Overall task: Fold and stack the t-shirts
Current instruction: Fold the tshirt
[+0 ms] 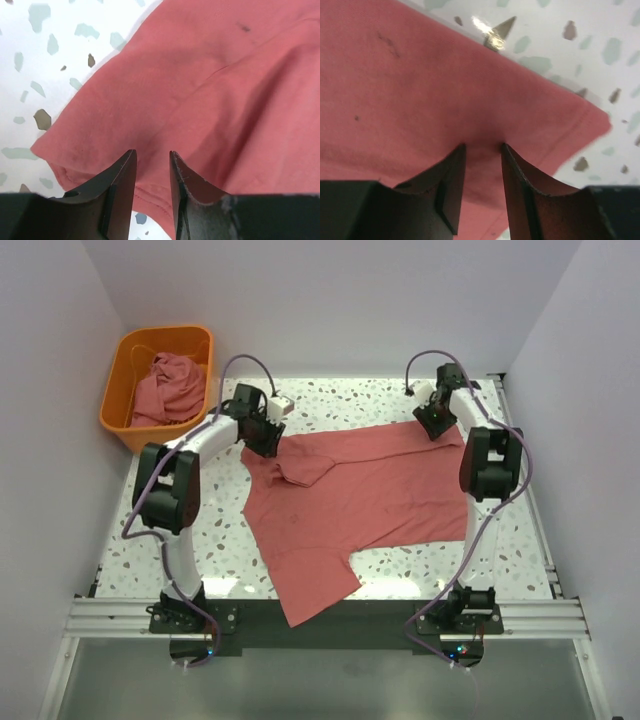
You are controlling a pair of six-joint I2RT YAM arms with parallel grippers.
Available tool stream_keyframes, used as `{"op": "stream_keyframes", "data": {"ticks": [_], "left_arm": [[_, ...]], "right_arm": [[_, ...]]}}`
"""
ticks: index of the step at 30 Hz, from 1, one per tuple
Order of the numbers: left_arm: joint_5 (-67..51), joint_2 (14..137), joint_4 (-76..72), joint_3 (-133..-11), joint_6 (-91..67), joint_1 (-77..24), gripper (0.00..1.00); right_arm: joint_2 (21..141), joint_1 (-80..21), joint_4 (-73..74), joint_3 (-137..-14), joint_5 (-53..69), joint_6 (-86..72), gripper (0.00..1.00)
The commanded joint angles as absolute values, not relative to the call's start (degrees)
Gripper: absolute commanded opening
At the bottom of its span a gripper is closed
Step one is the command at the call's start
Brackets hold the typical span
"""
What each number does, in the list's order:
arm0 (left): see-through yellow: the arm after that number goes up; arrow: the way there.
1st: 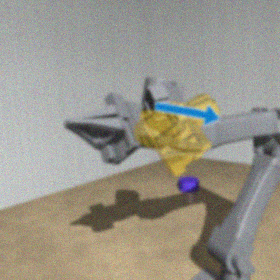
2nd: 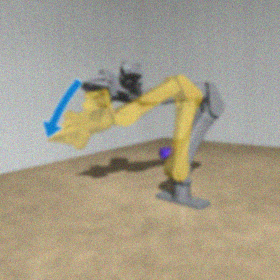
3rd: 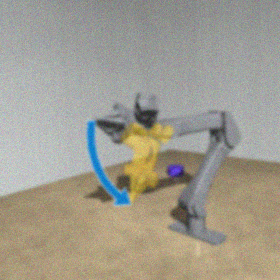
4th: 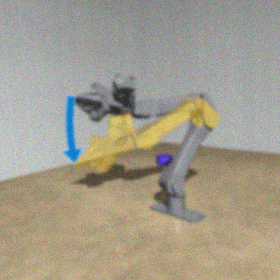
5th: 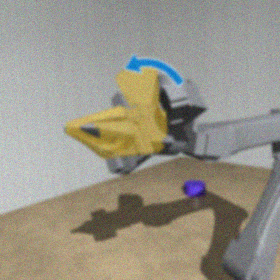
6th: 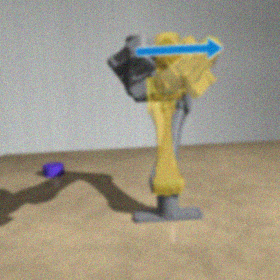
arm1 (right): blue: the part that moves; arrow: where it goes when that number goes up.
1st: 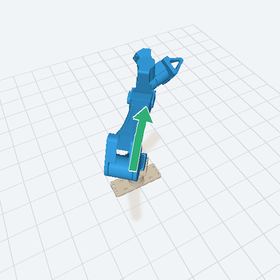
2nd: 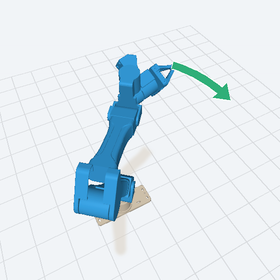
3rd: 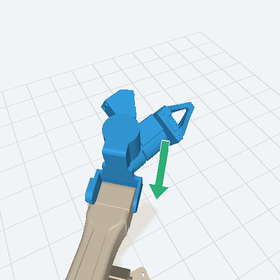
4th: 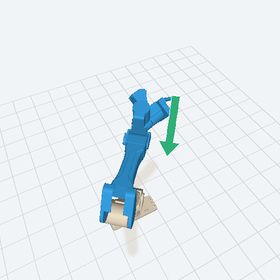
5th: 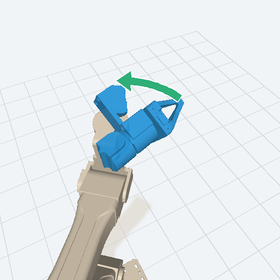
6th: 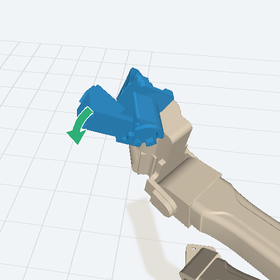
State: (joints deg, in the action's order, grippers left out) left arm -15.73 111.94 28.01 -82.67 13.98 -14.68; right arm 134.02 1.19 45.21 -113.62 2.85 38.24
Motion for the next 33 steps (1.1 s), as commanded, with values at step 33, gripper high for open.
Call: {"op": "stream_keyframes", "data": {"ticks": [33], "left_arm": [[-25.3, 102.6, 30.9, -79.1, 42.7, -26.1, 0.39]], "right_arm": [[120.0, -3.3, 57.7, -107.9, 16.0, 22.7, 0.39]]}}
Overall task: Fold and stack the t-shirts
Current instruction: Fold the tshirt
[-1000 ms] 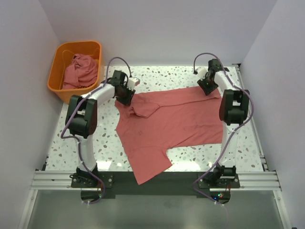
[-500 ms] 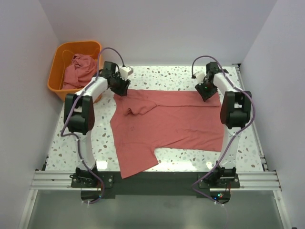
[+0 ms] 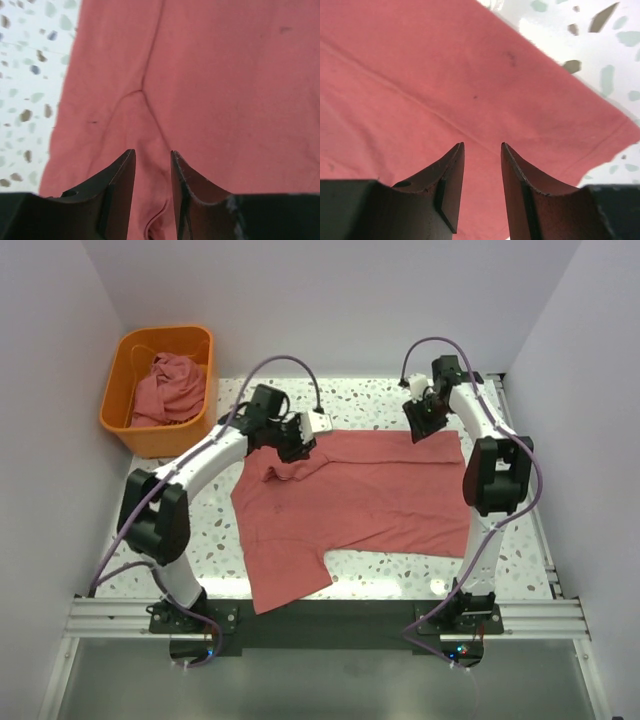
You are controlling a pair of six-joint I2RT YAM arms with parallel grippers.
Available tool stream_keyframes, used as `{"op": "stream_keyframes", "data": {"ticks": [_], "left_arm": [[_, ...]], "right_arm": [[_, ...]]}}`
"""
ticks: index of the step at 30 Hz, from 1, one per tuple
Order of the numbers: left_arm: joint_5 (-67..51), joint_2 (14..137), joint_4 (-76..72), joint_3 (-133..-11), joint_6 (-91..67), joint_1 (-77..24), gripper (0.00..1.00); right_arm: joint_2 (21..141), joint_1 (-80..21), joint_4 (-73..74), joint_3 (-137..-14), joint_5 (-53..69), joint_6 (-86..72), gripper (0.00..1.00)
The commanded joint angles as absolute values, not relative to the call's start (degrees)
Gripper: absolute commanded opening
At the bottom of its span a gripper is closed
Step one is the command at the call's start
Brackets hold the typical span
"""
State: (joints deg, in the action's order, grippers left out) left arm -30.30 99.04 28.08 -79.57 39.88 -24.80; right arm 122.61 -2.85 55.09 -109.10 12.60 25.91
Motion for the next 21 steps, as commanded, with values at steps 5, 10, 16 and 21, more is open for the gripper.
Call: {"op": "stream_keyframes", "data": {"ticks": [5, 10, 16, 21], "left_arm": [[-22.3, 107.6, 32.7, -81.6, 41.6, -27.9, 0.41], [-20.8, 111.7, 31.3, -83.1, 39.1, -28.1, 0.43], [-18.6, 115.2, 30.0, -83.7, 38.6, -28.1, 0.42], [-18.5, 116.3, 30.1, -85.0, 38.8, -27.9, 0.24]], "right_arm": [[119.5, -3.3, 56.9, -104.8, 14.9, 22.9, 0.38], [119.3, -3.3, 56.0, -102.7, 13.9, 23.5, 0.38], [119.1, -3.3, 55.7, -102.0, 13.0, 24.3, 0.38], [119.1, -3.2, 55.8, -102.1, 12.6, 24.7, 0.37]]}}
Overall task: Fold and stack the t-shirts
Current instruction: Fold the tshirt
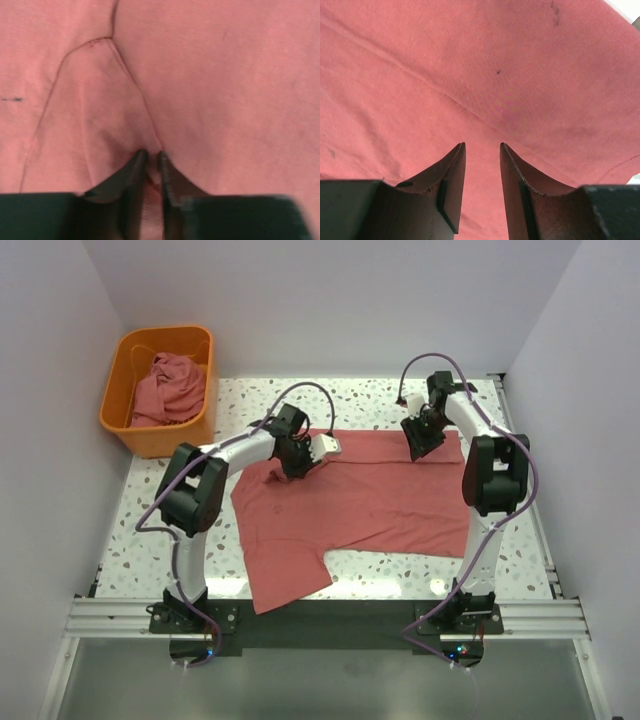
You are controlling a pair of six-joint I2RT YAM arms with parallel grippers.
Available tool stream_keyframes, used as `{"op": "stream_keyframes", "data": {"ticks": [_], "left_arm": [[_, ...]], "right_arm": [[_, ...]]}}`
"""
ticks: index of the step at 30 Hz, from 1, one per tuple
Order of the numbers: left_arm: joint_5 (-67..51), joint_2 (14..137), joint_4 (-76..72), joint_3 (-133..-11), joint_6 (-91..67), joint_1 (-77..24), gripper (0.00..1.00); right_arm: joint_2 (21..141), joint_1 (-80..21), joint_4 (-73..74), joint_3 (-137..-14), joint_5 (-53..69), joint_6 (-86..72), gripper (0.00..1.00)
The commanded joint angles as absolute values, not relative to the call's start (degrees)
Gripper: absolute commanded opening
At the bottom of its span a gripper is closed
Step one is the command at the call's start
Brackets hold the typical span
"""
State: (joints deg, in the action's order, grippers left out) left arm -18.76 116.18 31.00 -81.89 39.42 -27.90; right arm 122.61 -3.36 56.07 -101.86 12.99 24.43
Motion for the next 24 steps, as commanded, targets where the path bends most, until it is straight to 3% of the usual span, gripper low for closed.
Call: {"op": "stream_keyframes", "data": {"ticks": [1, 7, 12, 15, 16, 18, 24], "left_arm": [[-18.7, 116.3, 30.8, -85.4, 38.9, -27.8, 0.17], [-24.6, 116.1, 34.8, -90.9, 38.6, -24.1, 0.0], [-32.2, 121.8, 39.6, -99.6, 36.7, -18.9, 0.0], [-33.6, 125.3, 40.0, -103.9, 33.2, -16.3, 0.18], [-33.4, 126.0, 39.1, -104.7, 32.2, -15.7, 0.31], [-33.7, 126.6, 38.0, -106.0, 29.1, -14.0, 0.4], [-36.3, 120.8, 33.0, -100.3, 25.8, -12.5, 0.5]], "right_arm": [[119.1, -3.2, 55.7, -102.1, 12.6, 24.8, 0.37], [119.4, -3.0, 55.5, -101.6, 12.3, 25.2, 0.37], [119.8, -2.7, 55.5, -101.4, 12.7, 25.4, 0.37], [120.1, -2.8, 55.6, -101.4, 12.8, 25.4, 0.37], [120.2, -2.8, 55.7, -101.6, 12.9, 25.4, 0.37], [120.2, -2.8, 55.9, -101.8, 12.9, 25.5, 0.37], [119.8, -2.8, 56.1, -101.8, 13.7, 25.2, 0.38]]}}
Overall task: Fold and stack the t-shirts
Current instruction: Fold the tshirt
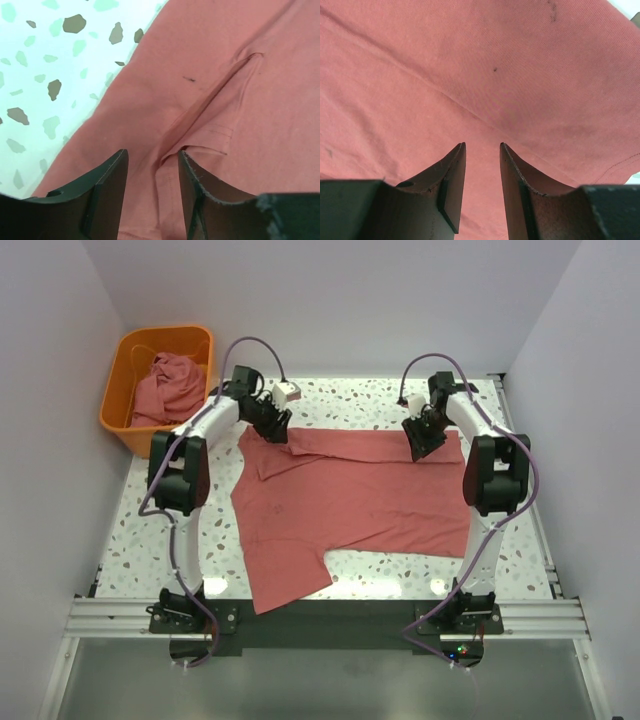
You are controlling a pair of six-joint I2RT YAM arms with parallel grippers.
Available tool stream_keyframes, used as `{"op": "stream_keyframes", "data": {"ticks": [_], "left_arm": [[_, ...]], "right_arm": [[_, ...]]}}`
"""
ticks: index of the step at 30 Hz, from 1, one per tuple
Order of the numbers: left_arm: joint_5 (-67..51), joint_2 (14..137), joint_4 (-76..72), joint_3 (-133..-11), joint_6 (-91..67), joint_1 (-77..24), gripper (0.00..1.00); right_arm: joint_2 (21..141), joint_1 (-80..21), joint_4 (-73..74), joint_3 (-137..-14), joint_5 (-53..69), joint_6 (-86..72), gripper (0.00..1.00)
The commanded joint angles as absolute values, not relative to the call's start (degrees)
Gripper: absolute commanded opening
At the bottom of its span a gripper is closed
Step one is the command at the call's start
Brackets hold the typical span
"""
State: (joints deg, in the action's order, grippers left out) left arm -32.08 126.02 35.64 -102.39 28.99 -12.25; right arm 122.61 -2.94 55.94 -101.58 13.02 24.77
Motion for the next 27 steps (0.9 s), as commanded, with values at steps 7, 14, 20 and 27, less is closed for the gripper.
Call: {"op": "stream_keyframes", "data": {"ticks": [7, 14, 20, 27], "left_arm": [[-38.9, 115.6, 31.3, -93.8, 28.7, -12.7, 0.63], [-32.3, 113.6, 29.7, -90.4, 36.9, -16.3, 0.68], [-24.0, 112.8, 25.4, -86.8, 44.1, -20.1, 0.66], [-18.4, 112.6, 20.7, -84.1, 49.5, -22.7, 0.58]], "right_arm": [[119.4, -2.7, 56.2, -101.3, 13.9, 25.3, 0.38], [119.5, -2.7, 56.2, -101.4, 13.7, 25.3, 0.38], [119.8, -2.7, 56.3, -101.4, 13.4, 25.3, 0.38], [120.0, -2.3, 56.5, -101.3, 13.3, 25.1, 0.38]]}}
